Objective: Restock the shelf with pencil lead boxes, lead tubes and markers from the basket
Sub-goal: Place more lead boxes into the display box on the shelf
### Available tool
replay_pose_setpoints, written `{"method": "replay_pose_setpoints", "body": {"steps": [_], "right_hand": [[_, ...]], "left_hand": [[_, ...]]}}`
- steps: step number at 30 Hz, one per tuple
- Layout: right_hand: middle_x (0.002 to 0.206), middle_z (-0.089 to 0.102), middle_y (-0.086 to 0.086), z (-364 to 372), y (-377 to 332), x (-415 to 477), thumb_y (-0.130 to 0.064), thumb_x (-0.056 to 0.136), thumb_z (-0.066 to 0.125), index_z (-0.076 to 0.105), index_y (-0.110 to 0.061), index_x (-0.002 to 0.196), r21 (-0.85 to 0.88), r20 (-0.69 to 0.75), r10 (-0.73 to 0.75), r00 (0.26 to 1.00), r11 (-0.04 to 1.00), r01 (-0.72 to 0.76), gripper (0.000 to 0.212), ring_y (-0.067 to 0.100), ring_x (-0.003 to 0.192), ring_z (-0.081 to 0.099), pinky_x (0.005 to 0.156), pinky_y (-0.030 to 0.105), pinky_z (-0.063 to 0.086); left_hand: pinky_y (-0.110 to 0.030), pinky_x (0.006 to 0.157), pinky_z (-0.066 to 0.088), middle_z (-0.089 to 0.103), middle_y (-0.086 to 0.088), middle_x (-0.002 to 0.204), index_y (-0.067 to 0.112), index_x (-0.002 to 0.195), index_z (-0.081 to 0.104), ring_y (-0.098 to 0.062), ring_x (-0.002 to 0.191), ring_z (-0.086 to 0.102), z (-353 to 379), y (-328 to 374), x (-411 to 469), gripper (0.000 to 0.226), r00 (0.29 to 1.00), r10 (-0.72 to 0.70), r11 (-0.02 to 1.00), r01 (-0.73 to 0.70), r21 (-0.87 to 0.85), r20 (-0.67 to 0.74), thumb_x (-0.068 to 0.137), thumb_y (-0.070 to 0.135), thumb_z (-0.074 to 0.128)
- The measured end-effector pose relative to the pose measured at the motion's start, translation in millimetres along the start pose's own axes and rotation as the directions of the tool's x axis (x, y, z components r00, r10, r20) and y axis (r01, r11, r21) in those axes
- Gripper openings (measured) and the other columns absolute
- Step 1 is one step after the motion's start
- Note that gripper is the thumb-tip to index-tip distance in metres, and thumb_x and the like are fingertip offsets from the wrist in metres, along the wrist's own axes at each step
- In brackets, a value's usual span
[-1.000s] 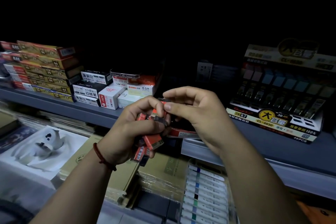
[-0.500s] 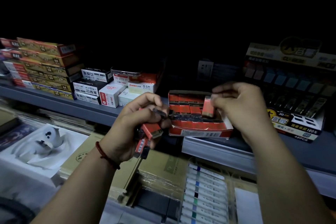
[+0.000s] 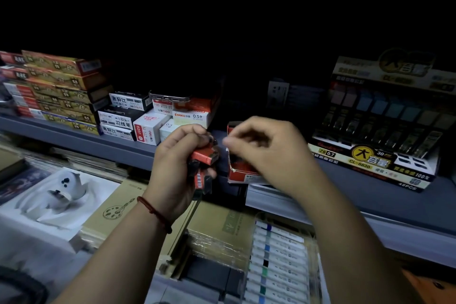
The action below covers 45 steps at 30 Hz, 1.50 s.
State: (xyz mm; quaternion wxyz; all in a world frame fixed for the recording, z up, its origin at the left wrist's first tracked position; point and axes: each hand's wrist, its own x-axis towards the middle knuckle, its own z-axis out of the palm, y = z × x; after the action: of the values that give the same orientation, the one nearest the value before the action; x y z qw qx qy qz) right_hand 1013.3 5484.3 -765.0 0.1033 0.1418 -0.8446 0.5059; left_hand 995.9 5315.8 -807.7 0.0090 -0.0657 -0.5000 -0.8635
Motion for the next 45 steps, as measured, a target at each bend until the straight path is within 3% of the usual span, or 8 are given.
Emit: {"method": "replay_pose_setpoints", "body": {"steps": [3,7,12,18,22,31,35,45], "right_hand": [[0.064,0.066,-0.003,16.8,-8.8,-2.4,-0.022,0.079,0.085,0.071,-0.017,0.089,0.159,0.139,0.0,0.99,0.987,-0.022,0.017,0.019,0.06,0.057,0.062,0.037,0.052],[0.064,0.066,-0.003,14.8,-6.9,-0.7,-0.013,0.076,0.087,0.071,-0.014,0.09,0.153,0.127,0.033,0.991,0.987,-0.052,0.021,0.007,0.059,0.061,0.064,0.033,0.057],[0.08,0.076,0.014,-17.1,-2.2,1.2,0.001,0.075,0.083,0.074,-0.018,0.096,0.145,0.031,0.161,0.986,0.976,-0.164,0.03,0.024,0.073,0.074,0.079,0.05,0.062],[0.09,0.076,-0.001,-60.7,20.5,-3.0,-0.005,0.084,0.071,0.079,-0.032,0.088,0.015,-0.174,0.209,0.962,0.978,-0.21,0.028,0.03,0.085,0.072,0.08,0.051,0.06],[0.072,0.07,-0.01,-65.4,32.7,-1.3,-0.005,0.09,0.062,0.075,-0.029,0.091,-0.176,-0.181,0.193,0.964,0.958,-0.225,0.027,0.014,0.063,0.066,0.056,0.026,0.055],[0.116,0.066,0.0,-58.0,41.9,0.9,-0.013,0.094,0.068,0.076,-0.022,0.096,-0.467,-0.199,0.16,0.967,0.852,-0.237,0.012,0.014,0.104,0.058,0.081,0.022,0.037],[0.104,0.063,0.002,-51.4,40.9,1.8,-0.017,0.094,0.068,0.073,-0.023,0.1,-0.515,-0.246,0.08,0.966,0.834,-0.2,0.01,0.001,0.077,0.047,0.063,0.011,0.031],[0.079,0.071,-0.011,13.8,-2.7,5.6,-0.027,0.096,0.066,0.072,-0.029,0.105,0.019,0.035,0.058,0.998,0.998,-0.059,0.011,0.007,0.067,0.061,0.068,0.025,0.052]], "left_hand": [[-0.024,0.044,0.047,0.056,-0.013,0.079,0.007,0.099,0.058,-0.021,0.057,0.057,4.6,-3.1,-0.1,0.011,0.999,0.019,1.0,-0.019,-0.01,-0.04,0.09,0.01,0.064],[-0.024,0.044,0.049,0.059,-0.014,0.076,0.003,0.099,0.06,-0.022,0.057,0.057,10.2,-3.8,-1.6,0.019,0.999,0.025,1.0,-0.025,-0.014,-0.047,0.087,0.016,0.067],[-0.023,0.037,0.044,0.056,-0.018,0.074,0.002,0.1,0.061,-0.021,0.041,0.049,10.8,-1.2,-3.6,0.031,0.999,0.014,0.999,-0.013,0.041,-0.029,0.081,0.025,0.07],[-0.024,0.041,0.046,0.055,-0.017,0.075,0.01,0.083,0.061,-0.023,0.054,0.049,6.0,-4.1,-1.1,0.011,1.0,-0.011,0.997,0.012,0.074,-0.015,0.082,0.017,0.069],[-0.025,0.041,0.046,0.054,-0.017,0.076,0.01,0.082,0.06,-0.024,0.06,0.05,3.6,-5.3,-0.7,0.011,1.0,-0.01,0.997,0.009,0.082,0.009,0.081,0.016,0.069],[-0.025,0.041,0.044,0.054,-0.018,0.077,0.01,0.084,0.059,-0.022,0.055,0.05,3.1,-5.1,-1.5,0.008,1.0,-0.021,0.996,0.02,0.09,0.009,0.084,0.014,0.066],[-0.024,0.041,0.044,0.055,-0.018,0.078,0.007,0.1,0.057,-0.023,0.054,0.049,0.0,-4.4,-1.0,0.02,0.999,-0.044,0.997,0.043,0.056,0.019,0.088,0.021,0.066],[-0.017,0.034,0.037,0.054,-0.008,0.078,0.01,0.083,0.063,-0.015,0.061,0.041,-0.9,6.3,-6.1,0.027,0.967,-0.048,0.98,0.094,-0.175,0.251,0.096,0.029,0.05]]}}
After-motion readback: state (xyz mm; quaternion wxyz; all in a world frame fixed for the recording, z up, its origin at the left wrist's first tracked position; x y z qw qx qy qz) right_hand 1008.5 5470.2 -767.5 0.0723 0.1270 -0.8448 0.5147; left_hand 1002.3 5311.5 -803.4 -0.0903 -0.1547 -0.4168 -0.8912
